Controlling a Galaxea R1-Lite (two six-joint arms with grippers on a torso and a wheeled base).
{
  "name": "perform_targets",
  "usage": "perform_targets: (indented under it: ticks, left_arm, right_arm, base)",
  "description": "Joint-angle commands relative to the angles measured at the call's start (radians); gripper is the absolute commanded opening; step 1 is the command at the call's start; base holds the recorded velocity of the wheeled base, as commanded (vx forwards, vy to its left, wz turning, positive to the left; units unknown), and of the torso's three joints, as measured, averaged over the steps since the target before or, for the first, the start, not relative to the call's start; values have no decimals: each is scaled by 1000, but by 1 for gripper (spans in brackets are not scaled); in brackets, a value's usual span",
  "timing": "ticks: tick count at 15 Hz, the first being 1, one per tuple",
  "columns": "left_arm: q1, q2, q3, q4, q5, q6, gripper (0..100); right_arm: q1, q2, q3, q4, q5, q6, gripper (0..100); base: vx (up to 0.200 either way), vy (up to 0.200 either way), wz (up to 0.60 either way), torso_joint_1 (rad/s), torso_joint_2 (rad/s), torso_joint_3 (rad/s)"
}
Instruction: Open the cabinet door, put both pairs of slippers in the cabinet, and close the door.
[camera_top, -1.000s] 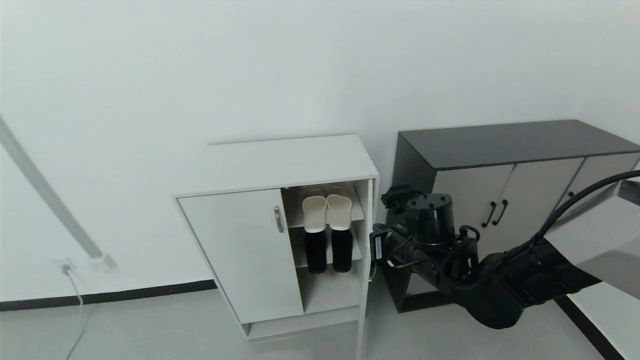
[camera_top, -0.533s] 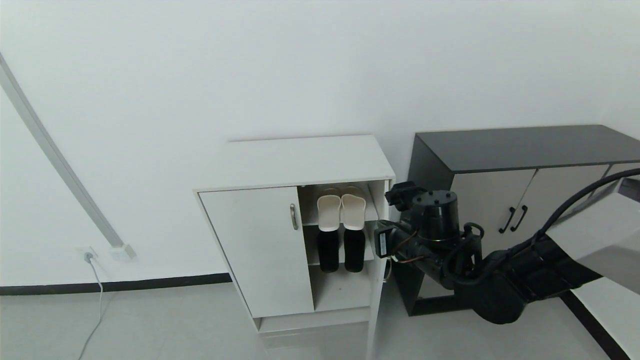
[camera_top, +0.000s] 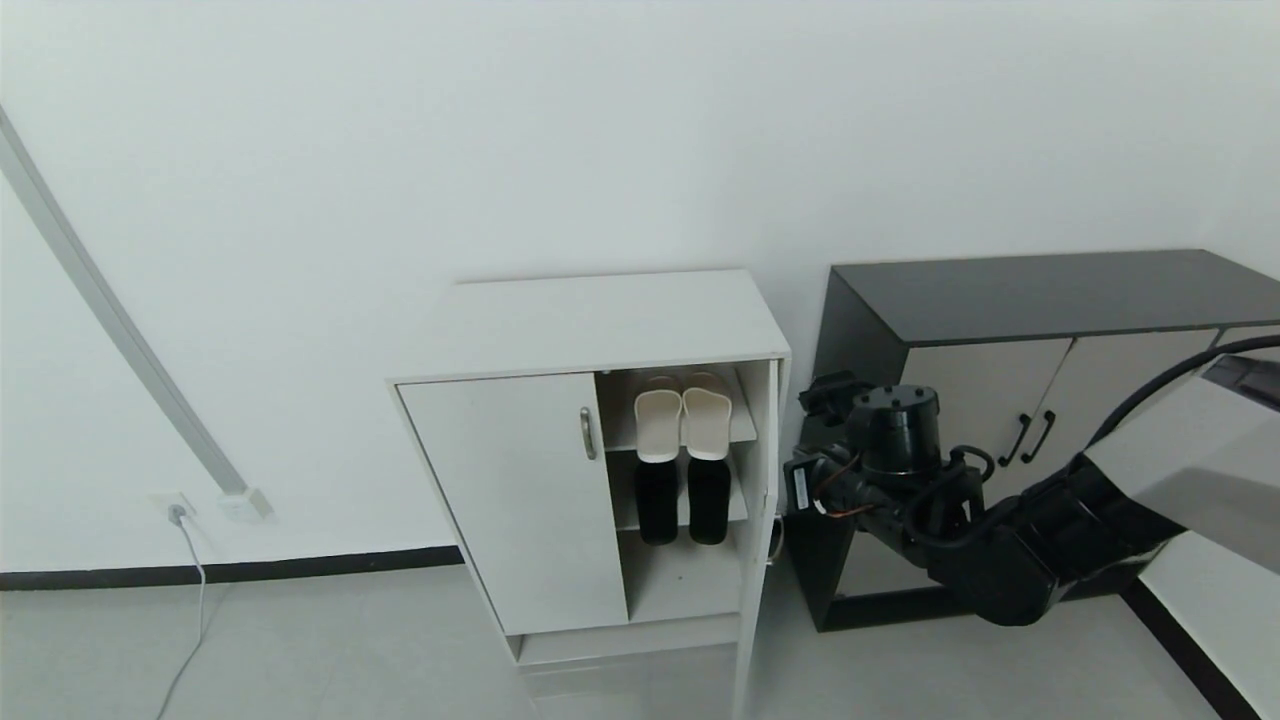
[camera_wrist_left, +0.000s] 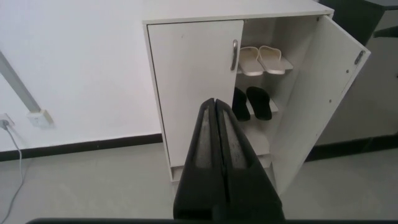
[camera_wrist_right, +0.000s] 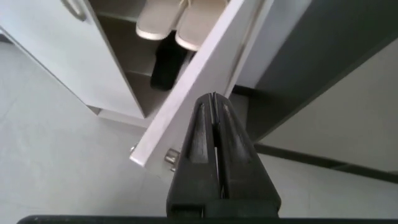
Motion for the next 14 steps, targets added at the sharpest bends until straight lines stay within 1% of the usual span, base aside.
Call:
perform_targets:
  ticks: [1, 3, 5, 8, 11, 13, 14]
  left_arm:
    - [0, 1, 0, -1, 1, 1, 0]
    - [0, 1, 0, -1, 1, 1, 0]
    - [0, 1, 0, -1, 1, 1, 0]
    - [0, 1, 0, -1, -1, 1, 0]
    - [0, 1, 0, -1, 1, 1, 0]
    - [0, 1, 0, -1, 1, 1, 0]
    - [0, 1, 0, -1, 1, 1, 0]
  right_arm:
    - [-2, 52, 2, -2, 13, -1, 0]
    - [3, 90, -6, -15, 18, -1, 0]
    - [27, 124, -20, -77, 38, 8, 0]
    - [58, 159, -53, -148, 45, 76, 0]
    - [57, 142, -23, -208, 114, 87, 0]
    - [66, 130, 10, -211, 136, 100, 0]
    - [67, 130, 23, -211, 133, 71, 0]
  base:
    - [0, 0, 0, 0, 0, 0]
    - [0, 0, 0, 0, 0, 0]
    - [0, 0, 0, 0, 0, 0]
    - [0, 0, 0, 0, 0, 0]
    - [0, 0, 0, 0, 0, 0]
    - [0, 0, 0, 0, 0, 0]
    - [0, 0, 0, 0, 0, 0]
